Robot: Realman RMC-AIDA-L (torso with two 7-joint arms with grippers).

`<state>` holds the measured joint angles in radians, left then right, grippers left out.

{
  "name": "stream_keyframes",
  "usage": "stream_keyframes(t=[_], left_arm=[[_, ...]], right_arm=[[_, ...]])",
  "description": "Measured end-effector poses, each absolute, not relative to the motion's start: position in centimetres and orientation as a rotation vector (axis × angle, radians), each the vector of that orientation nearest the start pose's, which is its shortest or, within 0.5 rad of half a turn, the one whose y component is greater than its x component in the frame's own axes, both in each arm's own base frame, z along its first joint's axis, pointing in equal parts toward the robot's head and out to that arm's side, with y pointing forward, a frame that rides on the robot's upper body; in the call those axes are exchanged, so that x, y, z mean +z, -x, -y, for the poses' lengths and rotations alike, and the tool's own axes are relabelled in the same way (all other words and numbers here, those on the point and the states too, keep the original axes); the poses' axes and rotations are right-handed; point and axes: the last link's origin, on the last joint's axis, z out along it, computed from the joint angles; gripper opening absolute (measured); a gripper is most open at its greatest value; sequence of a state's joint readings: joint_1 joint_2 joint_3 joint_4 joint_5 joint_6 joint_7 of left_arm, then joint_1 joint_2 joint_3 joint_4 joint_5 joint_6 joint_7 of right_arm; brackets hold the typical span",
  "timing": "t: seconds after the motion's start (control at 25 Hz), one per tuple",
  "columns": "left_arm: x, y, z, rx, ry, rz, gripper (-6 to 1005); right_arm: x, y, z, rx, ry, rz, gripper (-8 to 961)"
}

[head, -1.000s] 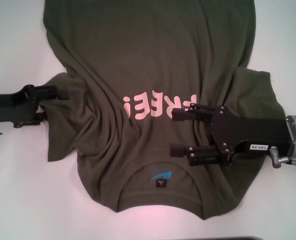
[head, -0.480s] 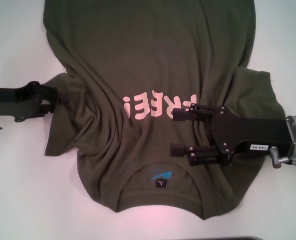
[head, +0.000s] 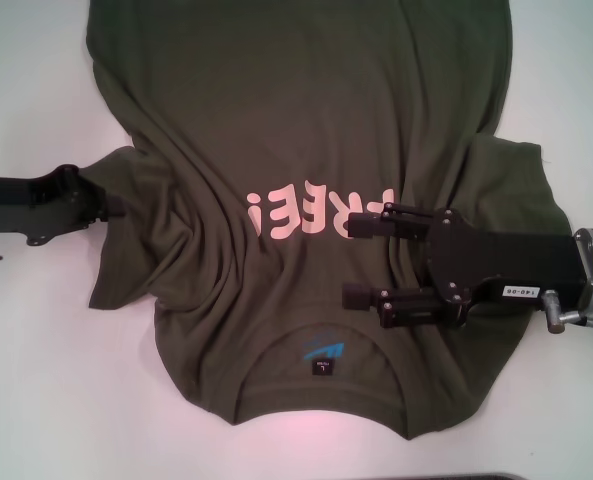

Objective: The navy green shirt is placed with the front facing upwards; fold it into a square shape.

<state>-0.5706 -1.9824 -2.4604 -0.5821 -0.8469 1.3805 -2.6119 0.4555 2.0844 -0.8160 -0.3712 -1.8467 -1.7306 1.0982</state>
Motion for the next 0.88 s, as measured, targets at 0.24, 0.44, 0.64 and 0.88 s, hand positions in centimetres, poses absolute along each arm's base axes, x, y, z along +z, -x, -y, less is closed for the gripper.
stream_keyframes(t=[0.24, 0.44, 0.64, 0.88], left_arm=[[1.7, 32.1, -34.1, 0.453, -2.187, -2.482, 14], [2.3, 32.5, -33.9, 0.461, -2.176, -2.498, 14], [3.1, 33.0, -33.8, 0.458, -2.176, -2.518, 14], [4.1, 33.4, -34.0, 0.457, -2.191, -2.53, 15]], right_arm=[[-4.5, -26.2, -25.9, 1.064, 2.851, -0.563, 889], [-4.5, -26.2, -25.9, 1.062, 2.85, -0.562, 889], [-4.4, -26.2, -26.0, 1.056, 2.85, -0.553, 889], [-4.4, -26.2, -26.0, 1.056, 2.85, -0.553, 889]])
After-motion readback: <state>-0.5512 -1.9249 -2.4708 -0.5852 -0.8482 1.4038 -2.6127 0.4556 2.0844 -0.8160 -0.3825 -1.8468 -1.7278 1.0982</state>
